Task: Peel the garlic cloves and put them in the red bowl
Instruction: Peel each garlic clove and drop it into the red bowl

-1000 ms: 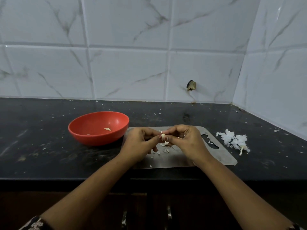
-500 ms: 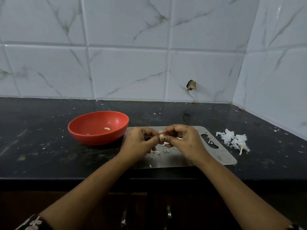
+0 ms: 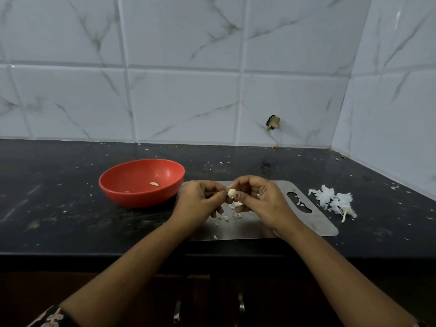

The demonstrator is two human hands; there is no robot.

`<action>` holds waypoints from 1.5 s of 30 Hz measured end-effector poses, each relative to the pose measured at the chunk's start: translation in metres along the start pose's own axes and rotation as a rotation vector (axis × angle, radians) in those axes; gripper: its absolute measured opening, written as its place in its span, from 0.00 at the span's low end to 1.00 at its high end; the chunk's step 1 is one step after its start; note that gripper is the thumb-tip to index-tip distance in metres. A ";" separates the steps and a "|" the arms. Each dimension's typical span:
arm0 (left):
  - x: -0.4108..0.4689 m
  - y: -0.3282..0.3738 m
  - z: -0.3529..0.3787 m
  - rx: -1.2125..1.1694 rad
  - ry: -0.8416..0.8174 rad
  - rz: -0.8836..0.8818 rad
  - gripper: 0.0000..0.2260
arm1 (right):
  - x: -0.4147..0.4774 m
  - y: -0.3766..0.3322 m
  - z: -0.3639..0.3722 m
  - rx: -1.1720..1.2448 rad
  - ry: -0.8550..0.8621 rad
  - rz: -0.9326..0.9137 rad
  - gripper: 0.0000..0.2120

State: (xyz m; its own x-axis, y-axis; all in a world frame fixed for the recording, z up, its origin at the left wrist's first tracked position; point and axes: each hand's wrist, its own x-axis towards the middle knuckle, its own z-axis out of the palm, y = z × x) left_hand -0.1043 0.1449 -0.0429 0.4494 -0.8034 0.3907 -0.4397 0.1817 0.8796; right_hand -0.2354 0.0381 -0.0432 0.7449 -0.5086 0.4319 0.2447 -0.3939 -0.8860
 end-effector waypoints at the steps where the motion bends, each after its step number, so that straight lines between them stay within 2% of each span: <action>1: 0.000 -0.001 0.000 0.001 -0.006 -0.009 0.06 | 0.000 -0.001 0.000 0.021 0.001 0.005 0.05; 4: 0.000 -0.003 0.001 0.004 0.000 -0.036 0.03 | 0.000 -0.001 0.000 0.074 0.023 0.027 0.04; 10: -0.002 -0.002 0.000 0.040 -0.010 0.031 0.16 | 0.001 0.002 0.000 0.014 0.063 0.055 0.02; 15: -0.003 -0.002 0.002 0.104 0.012 0.110 0.10 | 0.000 -0.001 0.000 0.009 0.074 0.046 0.06; 19: -0.002 -0.003 0.003 0.105 0.016 0.082 0.07 | -0.001 -0.004 0.001 -0.043 0.104 0.027 0.11; 32: 0.004 -0.009 0.002 -0.015 -0.029 0.005 0.06 | 0.000 0.000 0.001 -0.223 0.138 -0.029 0.22; 45: 0.004 -0.009 0.003 -0.033 -0.031 -0.012 0.08 | 0.001 0.000 0.002 -0.277 0.143 -0.048 0.23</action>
State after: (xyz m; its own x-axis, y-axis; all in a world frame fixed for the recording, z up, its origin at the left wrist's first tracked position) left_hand -0.1007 0.1383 -0.0504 0.4299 -0.8229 0.3714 -0.4082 0.1898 0.8930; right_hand -0.2331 0.0392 -0.0434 0.6371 -0.5788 0.5091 0.0845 -0.6040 -0.7925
